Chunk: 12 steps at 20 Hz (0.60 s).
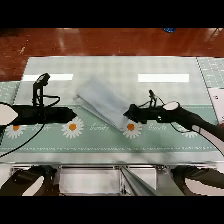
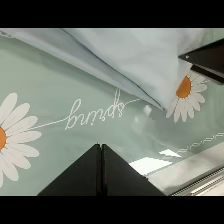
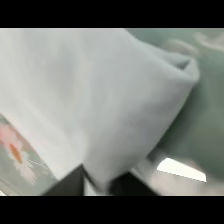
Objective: Fold the shirts.
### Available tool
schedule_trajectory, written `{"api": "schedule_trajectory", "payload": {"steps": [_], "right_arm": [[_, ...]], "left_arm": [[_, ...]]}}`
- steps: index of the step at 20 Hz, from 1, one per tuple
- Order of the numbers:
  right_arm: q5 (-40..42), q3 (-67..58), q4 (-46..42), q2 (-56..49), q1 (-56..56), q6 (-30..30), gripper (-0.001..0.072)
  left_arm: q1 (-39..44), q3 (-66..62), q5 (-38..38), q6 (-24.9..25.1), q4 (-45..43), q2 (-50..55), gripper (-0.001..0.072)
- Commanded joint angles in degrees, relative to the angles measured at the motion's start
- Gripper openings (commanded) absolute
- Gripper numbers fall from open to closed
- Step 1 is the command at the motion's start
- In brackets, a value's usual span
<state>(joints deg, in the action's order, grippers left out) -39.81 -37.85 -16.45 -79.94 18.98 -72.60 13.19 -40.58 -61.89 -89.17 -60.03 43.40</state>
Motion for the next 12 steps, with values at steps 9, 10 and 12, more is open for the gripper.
{"api": "schedule_trajectory", "payload": {"steps": [9,10,12], "right_arm": [[-15.0,-30.6,-5.9,-3.4,-0.5,-0.2,0.0018],[-15.8,-34.2,-7.3,-3.3,-1.7,-1.9,0.0018],[-18.4,-41.3,-11.9,-3.1,-4.7,-6.6,0.0018]], "left_arm": [[0.0,0.0,0.0,1.5,-1.2,0.0,0.0018],[0.0,0.0,0.0,1.5,-1.3,0.0,0.0018],[0.0,0.0,0.0,1.5,-1.3,0.0,0.0018]]}}
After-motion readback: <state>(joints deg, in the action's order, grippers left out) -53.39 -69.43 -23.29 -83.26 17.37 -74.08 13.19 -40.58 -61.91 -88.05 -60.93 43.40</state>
